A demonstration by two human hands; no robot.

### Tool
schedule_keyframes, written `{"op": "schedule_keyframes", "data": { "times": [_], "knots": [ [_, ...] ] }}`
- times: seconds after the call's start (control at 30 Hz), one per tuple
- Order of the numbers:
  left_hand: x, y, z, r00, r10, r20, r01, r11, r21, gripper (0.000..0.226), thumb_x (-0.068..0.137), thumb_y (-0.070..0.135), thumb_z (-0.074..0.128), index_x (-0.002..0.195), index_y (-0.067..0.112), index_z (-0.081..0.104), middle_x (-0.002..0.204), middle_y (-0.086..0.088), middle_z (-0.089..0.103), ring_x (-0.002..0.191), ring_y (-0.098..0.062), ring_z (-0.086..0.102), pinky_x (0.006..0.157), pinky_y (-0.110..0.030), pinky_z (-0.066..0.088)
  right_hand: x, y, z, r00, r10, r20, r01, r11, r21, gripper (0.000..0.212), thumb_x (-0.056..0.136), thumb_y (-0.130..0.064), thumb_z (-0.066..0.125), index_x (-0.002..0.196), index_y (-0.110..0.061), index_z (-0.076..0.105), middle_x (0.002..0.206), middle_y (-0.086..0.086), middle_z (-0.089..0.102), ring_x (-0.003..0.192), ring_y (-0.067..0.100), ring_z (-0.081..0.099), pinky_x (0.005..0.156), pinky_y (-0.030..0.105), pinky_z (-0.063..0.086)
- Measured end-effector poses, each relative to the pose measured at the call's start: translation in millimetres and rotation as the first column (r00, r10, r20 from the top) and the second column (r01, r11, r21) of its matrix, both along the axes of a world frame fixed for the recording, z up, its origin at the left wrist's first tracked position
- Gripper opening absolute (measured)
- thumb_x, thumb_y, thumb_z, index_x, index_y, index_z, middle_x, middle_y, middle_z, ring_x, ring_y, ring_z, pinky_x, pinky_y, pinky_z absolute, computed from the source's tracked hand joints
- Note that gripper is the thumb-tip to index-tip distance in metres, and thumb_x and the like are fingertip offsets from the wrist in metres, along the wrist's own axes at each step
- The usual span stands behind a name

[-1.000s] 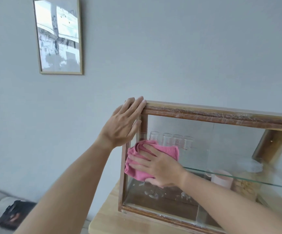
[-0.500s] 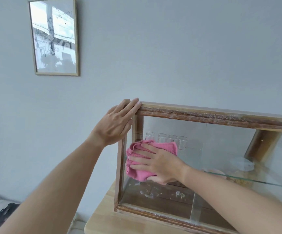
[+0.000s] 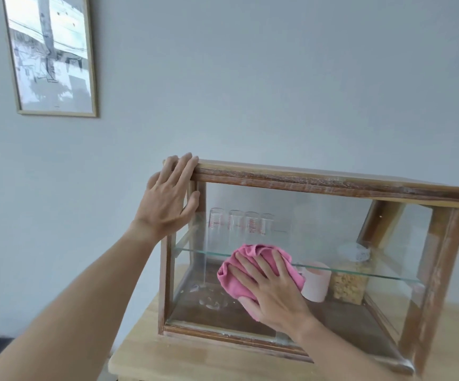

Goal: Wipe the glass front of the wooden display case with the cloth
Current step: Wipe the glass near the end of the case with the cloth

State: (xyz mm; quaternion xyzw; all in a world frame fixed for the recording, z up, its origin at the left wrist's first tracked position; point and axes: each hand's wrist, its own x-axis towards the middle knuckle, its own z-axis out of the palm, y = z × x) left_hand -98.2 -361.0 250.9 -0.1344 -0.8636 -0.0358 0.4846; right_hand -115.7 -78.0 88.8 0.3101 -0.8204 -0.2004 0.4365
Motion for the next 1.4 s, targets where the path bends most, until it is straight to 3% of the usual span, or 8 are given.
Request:
{"op": "schedule_keyframes", "data": {
  "times": [0.13,0.23,0.43,0.77,0.9,1.03,1.23,1.4],
  "knots": [
    [1.4,3.4,2.7,1.0,0.015,0.012,-0.015,1.0,-0.008,0.067,0.093,0.034,0.047,0.153,0.019,0.02,0.158,0.006,0.026,0.145,-0.021,0.025,0.107,-0.045,0.038,-1.7,-17.8,66.6,0.997,-0.021,-0.073,-0.003,0.949,-0.315,0.075,0.102,-0.053,0.042,0.165,-0.019,0.018,0.172,0.01,0.009,0.158,0.036,0.003,0.125,0.062,0.008],
    [2.7,4.7,2.7,1.0,0.022,0.019,-0.022,1.0,-0.001,0.068,0.091,0.033,0.048,0.152,0.019,0.021,0.157,0.006,0.026,0.145,-0.021,0.025,0.106,-0.045,0.038,-0.4,-29.0,78.1,0.998,-0.037,-0.059,0.012,0.924,-0.383,0.077,0.1,-0.052,0.042,0.164,-0.015,0.019,0.172,0.014,0.01,0.158,0.04,0.0,0.125,0.062,0.004],
    [6.5,7.3,2.3,0.999,0.018,0.029,-0.018,1.0,0.014,0.071,0.088,0.029,0.044,0.154,0.018,0.019,0.16,0.004,0.025,0.148,-0.021,0.021,0.11,-0.046,0.036,11.5,-11.0,-13.4,0.997,-0.068,0.026,0.071,0.984,-0.162,0.084,0.094,-0.055,0.056,0.164,-0.022,0.023,0.171,0.011,0.018,0.156,0.04,0.003,0.122,0.065,0.012],
    [6.1,-13.4,7.8,0.999,-0.004,0.047,0.01,0.991,-0.134,0.074,0.089,0.005,0.041,0.158,0.015,0.015,0.164,0.003,0.02,0.148,-0.023,0.023,0.114,-0.042,0.036,-18.3,-47.5,90.6,0.993,-0.002,-0.115,-0.025,0.973,-0.229,0.079,0.101,-0.064,0.035,0.165,-0.024,0.015,0.173,0.007,0.007,0.158,0.037,0.001,0.124,0.063,-0.004],
    [0.4,-27.8,8.6,0.995,0.096,0.015,-0.09,0.97,-0.227,0.065,0.099,0.018,0.032,0.159,0.022,0.009,0.165,0.006,0.017,0.152,-0.023,0.016,0.122,-0.048,0.019,-21.2,-58.1,31.2,0.988,0.151,-0.032,-0.146,0.98,0.133,0.075,0.104,-0.05,0.044,0.165,-0.026,0.009,0.173,0.003,0.001,0.158,0.032,-0.005,0.124,0.059,-0.011],
    [-4.5,-28.7,5.7,0.997,0.072,-0.005,-0.072,0.972,-0.223,0.063,0.1,0.022,0.031,0.159,0.02,0.009,0.165,0.005,0.016,0.15,-0.024,0.019,0.121,-0.045,0.023,-23.7,-68.3,33.2,0.977,0.211,0.019,-0.197,0.867,0.458,0.077,0.101,-0.045,0.055,0.165,-0.027,0.014,0.172,0.001,0.007,0.158,0.029,0.004,0.123,0.058,-0.017],
    [-9.3,-30.0,5.3,0.999,-0.037,-0.023,0.032,0.981,-0.19,0.064,0.096,0.013,0.035,0.158,0.013,0.019,0.163,-0.001,0.024,0.146,-0.026,0.028,0.118,-0.037,0.031,-34.7,-106.4,137.4,0.962,0.21,-0.173,-0.208,0.978,0.028,0.067,0.104,-0.049,0.044,0.163,-0.023,0.026,0.171,0.006,0.02,0.158,0.03,0.015,0.128,0.05,0.011],
    [-6.1,-20.2,1.5,0.998,-0.062,-0.01,0.061,0.993,-0.1,0.066,0.093,0.013,0.033,0.158,0.013,0.02,0.163,-0.001,0.025,0.148,-0.028,0.025,0.116,-0.042,0.033,-30.3,-102.3,66.2,0.974,0.222,-0.05,-0.212,0.963,0.167,0.082,0.101,-0.054,0.048,0.166,-0.021,0.009,0.173,0.008,0.005,0.159,0.031,0.005,0.126,0.054,-0.009]
  ]
}}
